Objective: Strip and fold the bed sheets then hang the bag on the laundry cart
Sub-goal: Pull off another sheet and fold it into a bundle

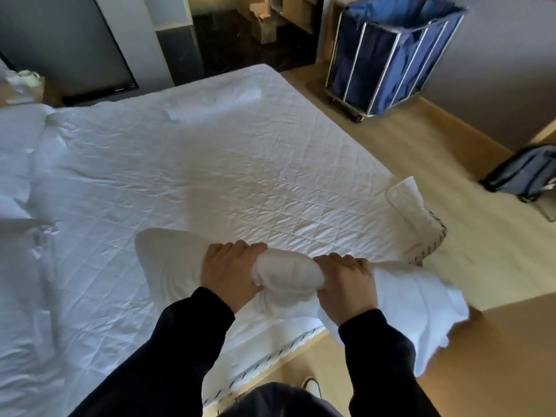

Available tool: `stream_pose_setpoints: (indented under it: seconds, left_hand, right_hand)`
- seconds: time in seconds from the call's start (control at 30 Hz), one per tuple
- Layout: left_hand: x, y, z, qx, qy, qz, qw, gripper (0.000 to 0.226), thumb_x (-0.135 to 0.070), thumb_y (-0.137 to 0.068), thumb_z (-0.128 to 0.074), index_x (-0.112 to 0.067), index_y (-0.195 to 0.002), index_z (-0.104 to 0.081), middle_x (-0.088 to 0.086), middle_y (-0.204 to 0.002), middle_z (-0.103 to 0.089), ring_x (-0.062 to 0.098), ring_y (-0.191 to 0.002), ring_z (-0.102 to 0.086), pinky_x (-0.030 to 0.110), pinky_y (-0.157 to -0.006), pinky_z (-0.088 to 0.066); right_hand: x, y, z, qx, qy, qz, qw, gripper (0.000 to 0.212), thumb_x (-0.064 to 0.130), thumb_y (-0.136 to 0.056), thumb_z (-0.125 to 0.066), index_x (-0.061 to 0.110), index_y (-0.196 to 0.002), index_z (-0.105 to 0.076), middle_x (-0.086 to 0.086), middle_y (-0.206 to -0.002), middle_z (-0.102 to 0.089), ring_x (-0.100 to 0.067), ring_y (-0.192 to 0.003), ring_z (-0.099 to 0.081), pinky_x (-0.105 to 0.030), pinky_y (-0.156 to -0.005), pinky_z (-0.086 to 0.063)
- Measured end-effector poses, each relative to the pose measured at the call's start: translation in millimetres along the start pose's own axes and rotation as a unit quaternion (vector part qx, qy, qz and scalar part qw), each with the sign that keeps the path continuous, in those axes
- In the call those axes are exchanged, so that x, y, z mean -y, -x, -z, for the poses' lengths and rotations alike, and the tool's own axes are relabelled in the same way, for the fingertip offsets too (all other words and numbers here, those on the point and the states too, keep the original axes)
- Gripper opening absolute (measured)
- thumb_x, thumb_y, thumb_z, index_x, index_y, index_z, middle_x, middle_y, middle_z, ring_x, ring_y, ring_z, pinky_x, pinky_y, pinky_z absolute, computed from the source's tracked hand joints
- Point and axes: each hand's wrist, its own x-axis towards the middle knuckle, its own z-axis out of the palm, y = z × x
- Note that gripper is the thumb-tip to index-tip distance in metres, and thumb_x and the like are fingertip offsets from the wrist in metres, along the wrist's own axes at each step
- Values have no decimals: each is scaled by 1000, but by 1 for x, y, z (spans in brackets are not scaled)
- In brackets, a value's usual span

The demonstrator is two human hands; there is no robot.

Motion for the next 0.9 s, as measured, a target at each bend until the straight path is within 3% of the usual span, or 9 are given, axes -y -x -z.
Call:
stream_pose_setpoints:
  seconds: [0.2, 0.43, 0.57, 0.8, 0.9]
  left_hand:
    - [-89, -50, -15, 8, 4, -39, 999, 48, -48, -42, -66, -30, -86, -70, -2, -63, -62, 26, -57, -62, 32, -62, -45]
    - [-170, -115, -42, 52, 13, -82, 995, 55, -43, -37, -70, -30, -90, -69, -3, -65, -62, 25, -58, -62, 31, -62, -43]
    - [-207, -161, -56, 74, 13, -130, 989, 51, -41, -39, -69, -30, -89, -68, -3, -64, -61, 24, -57, -60, 32, -61, -42]
    - [-273, -261, -98, 102, 28, -202, 974, 53, -43, -39, -67, -29, -90, -70, -3, -65, -62, 25, -57, -61, 33, -61, -43]
    - [-303, -301, -112, 109, 44, -233, 965, 56, -41, -37, -72, -28, -92, -70, -3, -65, -62, 25, -57, -62, 34, -61, -46]
  right_hand:
    - [-90, 10, 30, -20, 23, -43, 999, 39, 10, -38, -65, 23, -75, -66, 4, -63, -59, -27, -58, -56, -32, -61, -40]
    - [-179, 0, 51, -23, 49, -109, 993, 42, 7, -34, -66, 22, -73, -66, 2, -61, -60, -28, -56, -57, -33, -59, -43]
    - [-225, -13, 53, -31, 42, -158, 986, 36, 10, -39, -56, 23, -71, -66, 1, -61, -61, -28, -58, -59, -34, -59, -43]
    - [-308, -51, 54, 7, 79, -236, 968, 46, 9, -32, -69, 26, -75, -67, 5, -62, -61, -27, -58, -59, -32, -60, -44]
    - [-346, -70, 58, 23, 94, -257, 962, 48, 12, -31, -74, 27, -76, -68, 5, -60, -59, -25, -54, -56, -28, -56, -35]
